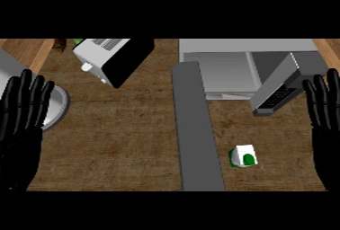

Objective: Pick up the milk, place it into the microwave and close the microwave

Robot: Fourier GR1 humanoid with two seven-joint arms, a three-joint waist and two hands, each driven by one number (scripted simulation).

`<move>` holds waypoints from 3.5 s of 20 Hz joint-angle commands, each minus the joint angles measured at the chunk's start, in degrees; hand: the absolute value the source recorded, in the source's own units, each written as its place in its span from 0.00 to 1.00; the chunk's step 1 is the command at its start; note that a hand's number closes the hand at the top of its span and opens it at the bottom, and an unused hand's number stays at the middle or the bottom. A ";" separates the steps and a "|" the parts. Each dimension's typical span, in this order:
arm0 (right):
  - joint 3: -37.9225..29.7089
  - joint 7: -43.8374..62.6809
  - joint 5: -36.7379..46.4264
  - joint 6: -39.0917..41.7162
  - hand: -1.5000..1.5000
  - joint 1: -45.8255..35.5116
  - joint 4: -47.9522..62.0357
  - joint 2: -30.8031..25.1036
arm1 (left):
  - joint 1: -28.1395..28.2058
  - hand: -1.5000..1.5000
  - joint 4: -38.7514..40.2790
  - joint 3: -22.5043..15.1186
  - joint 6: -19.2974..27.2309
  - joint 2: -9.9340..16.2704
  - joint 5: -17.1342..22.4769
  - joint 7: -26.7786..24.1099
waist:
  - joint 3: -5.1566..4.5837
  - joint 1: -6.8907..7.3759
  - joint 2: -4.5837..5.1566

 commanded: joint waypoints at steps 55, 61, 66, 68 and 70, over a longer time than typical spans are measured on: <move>-1.77 -44.70 -1.63 -8.58 0.00 9.28 59.02 3.59 | 38.22 0.00 5.74 -9.64 -5.08 -0.64 14.16 -30.10 | -0.73 0.80 0.20; -4.72 -49.23 -2.84 -6.06 0.00 6.34 65.85 1.15 | 39.05 0.00 4.83 -15.17 -1.59 -3.44 10.22 -30.44 | -0.73 0.74 0.19; -5.78 -56.90 -1.37 -7.37 0.00 2.58 76.79 2.43 | 43.33 0.00 3.83 -16.91 -2.91 -2.12 10.08 -33.03 | -0.71 1.01 0.19; -6.10 -56.33 -1.19 -7.04 0.00 -0.13 77.34 1.24 | 38.09 0.00 3.32 -10.92 -2.63 -0.58 14.16 -28.55 | -0.71 0.84 0.22; -6.89 -60.19 -1.31 -6.04 0.00 -1.99 82.06 1.35 | 40.84 0.00 1.78 -14.89 -1.42 -1.64 11.29 -28.65 | -0.70 0.95 0.23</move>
